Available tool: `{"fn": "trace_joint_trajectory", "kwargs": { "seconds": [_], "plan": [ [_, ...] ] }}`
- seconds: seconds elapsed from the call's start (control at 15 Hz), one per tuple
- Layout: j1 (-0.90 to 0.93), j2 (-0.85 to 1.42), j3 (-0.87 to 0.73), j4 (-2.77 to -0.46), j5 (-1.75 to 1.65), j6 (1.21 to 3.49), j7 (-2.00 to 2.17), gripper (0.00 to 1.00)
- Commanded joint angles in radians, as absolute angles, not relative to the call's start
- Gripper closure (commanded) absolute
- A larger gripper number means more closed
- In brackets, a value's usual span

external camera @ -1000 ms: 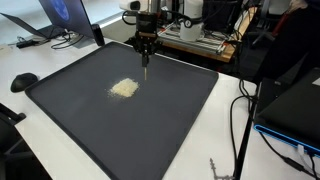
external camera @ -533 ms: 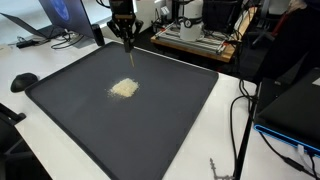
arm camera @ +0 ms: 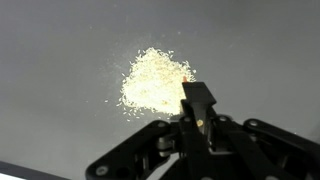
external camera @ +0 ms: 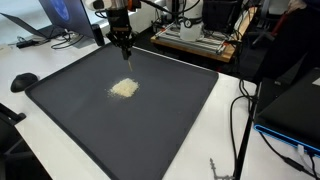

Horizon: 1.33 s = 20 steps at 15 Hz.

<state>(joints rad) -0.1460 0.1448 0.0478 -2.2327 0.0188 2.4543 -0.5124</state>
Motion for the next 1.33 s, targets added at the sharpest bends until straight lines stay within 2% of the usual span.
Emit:
{"fn": "trace_joint_trajectory", "kwargs": {
  "seconds": [0.0,1.27],
  "plan": [
    [-0.122,0.205,0.018,-2.206,-0.014,2.531,-0.492,0.97],
    [-0.130,0.394,0.009,-2.145,-0.089,2.628,-0.438,0.97]
  ]
}}
